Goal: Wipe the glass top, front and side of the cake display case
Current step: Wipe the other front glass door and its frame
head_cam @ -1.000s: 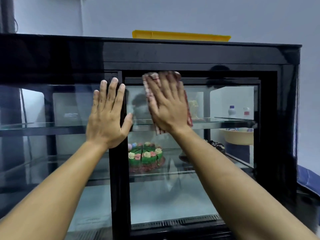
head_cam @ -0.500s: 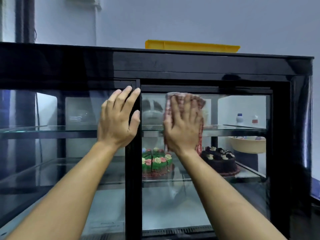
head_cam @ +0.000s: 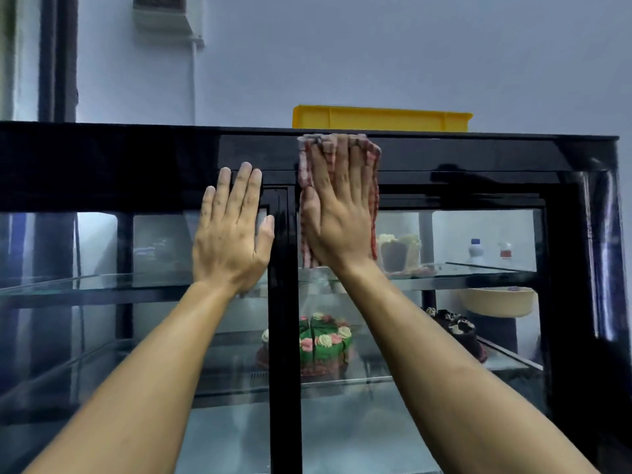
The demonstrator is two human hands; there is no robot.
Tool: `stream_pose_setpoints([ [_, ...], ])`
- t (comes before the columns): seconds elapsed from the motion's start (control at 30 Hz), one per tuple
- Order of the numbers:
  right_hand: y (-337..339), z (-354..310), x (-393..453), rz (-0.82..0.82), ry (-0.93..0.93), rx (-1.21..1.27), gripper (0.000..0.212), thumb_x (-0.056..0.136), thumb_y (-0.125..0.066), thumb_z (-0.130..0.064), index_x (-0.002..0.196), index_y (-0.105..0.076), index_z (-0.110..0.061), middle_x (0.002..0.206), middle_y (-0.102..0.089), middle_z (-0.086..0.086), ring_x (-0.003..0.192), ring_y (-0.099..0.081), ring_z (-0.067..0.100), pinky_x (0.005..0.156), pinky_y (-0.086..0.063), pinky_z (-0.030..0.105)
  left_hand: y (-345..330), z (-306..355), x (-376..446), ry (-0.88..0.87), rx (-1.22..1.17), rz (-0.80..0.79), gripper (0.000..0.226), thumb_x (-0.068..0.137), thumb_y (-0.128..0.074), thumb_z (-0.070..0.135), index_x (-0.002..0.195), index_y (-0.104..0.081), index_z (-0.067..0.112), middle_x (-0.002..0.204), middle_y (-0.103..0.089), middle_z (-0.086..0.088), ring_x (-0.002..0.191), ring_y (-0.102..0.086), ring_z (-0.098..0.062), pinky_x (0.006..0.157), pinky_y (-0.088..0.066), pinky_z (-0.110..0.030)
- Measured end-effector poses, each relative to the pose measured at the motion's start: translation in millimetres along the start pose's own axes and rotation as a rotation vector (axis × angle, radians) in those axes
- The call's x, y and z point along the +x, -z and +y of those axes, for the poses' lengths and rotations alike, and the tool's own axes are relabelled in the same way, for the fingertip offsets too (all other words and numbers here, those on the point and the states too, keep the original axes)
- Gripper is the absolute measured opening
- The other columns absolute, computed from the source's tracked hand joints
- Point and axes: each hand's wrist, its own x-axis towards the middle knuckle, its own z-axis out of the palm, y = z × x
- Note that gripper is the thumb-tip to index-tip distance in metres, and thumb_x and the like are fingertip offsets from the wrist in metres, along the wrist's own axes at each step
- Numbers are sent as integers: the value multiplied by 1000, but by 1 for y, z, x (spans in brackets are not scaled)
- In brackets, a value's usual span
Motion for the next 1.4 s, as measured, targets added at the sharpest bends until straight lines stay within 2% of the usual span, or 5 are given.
stream_pose_setpoints([
  [0.43, 12, 54, 21, -117, -178, -215, 62, 108, -21, -43, 166, -17, -24, 174, -6, 12, 161, -3, 28, 128, 11, 39, 6, 19, 28, -3, -3, 56, 71, 102, -38, 46, 162, -32, 7, 165, -32, -16, 155, -21, -36, 130, -8, -49],
  [0.73, 15, 57, 30, -145, 173, -141, 57, 110, -35, -39, 163, -31, -18, 170, -22, 14, 159, -17, 31, 130, -10, 45, -8, 33, 60, -40, 25, -9, 69, 105, -31, 43, 167, -18, 17, 175, -9, -5, 162, -3, -27, 128, 10, -35],
  [1.03, 41, 100, 24, -72, -368, -231, 63, 110, -24, -40, 166, -12, -15, 173, -2, 16, 160, 0, 32, 126, 16, 39, -14, 78, 78, -122, 69, -114, 83, 102, -17, 61, 167, -2, 12, 175, 5, -5, 161, 10, -22, 127, 15, -38],
  [1.27, 47, 119, 26, -173, 40, -187, 59, 110, -28, -45, 164, -26, -21, 172, -16, 13, 160, -10, 30, 131, -4, 44, -26, 83, 76, -119, 73, -44, 73, 106, -23, 50, 167, -8, 14, 176, -2, -5, 162, 3, -23, 129, 11, -36],
  [1.4, 77, 188, 22, -164, -194, -244, 63, 108, -19, -48, 166, -17, -24, 174, -6, 11, 161, -1, 30, 129, -2, 53, -29, 88, 76, -74, 92, -25, 74, 106, -24, 51, 168, -6, 15, 176, 0, -3, 162, 4, -23, 129, 12, -36],
])
